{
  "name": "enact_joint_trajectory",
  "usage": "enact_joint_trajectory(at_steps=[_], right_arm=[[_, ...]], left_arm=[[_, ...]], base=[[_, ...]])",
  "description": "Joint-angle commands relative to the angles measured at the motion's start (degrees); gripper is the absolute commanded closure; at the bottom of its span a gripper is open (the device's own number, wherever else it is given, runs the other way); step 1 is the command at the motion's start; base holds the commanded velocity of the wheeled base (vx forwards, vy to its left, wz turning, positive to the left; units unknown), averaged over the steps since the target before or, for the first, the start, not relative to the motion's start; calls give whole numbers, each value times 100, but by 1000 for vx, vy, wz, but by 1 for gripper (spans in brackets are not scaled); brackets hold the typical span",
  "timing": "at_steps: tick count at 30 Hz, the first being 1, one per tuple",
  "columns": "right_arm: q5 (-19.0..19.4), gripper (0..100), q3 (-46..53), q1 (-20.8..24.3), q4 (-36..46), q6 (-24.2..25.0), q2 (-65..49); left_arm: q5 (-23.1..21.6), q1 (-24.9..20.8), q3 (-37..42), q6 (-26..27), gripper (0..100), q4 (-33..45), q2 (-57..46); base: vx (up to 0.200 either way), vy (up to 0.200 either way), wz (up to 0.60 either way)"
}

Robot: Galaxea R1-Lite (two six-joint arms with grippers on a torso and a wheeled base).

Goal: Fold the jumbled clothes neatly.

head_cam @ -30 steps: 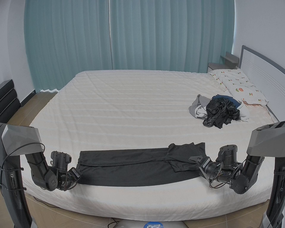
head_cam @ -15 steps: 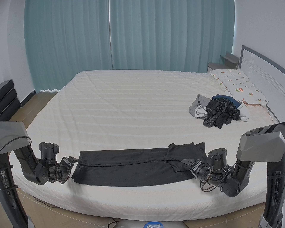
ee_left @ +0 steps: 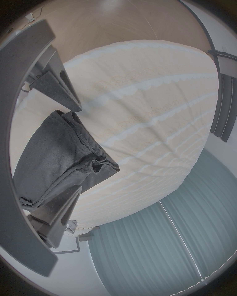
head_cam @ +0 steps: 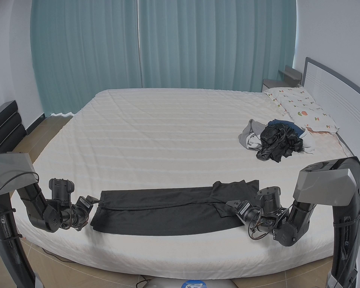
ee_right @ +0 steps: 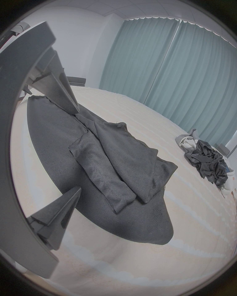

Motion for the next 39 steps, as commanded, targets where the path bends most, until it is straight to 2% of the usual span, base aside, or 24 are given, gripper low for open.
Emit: enact_joint_trajectory(at_steps=[1, 9, 15, 24, 25, 39], right_arm=[[-8, 0, -62, 2, 15, -9, 60], [-34, 0, -212, 2, 270, -35, 78], [-342, 0, -502, -69, 376, -53, 254], [-368, 0, -528, -51, 402, -70, 271], [-368, 100, -528, -51, 446, -70, 271], [-342, 100, -414, -95, 543, -193, 148]], left_arm=[[1, 0, 0, 0, 0, -5, -1], [10, 0, -9, 0, 0, -5, 8], [27, 0, -9, 0, 0, -5, 8], [54, -8, -9, 9, 0, -5, 34], [54, -8, -9, 9, 0, -5, 34], [62, -8, 0, 17, 0, -5, 43]], base=[[0, 0, 0], [0, 0, 0], [0, 0, 0], [0, 0, 0], [0, 0, 0], [0, 0, 0]])
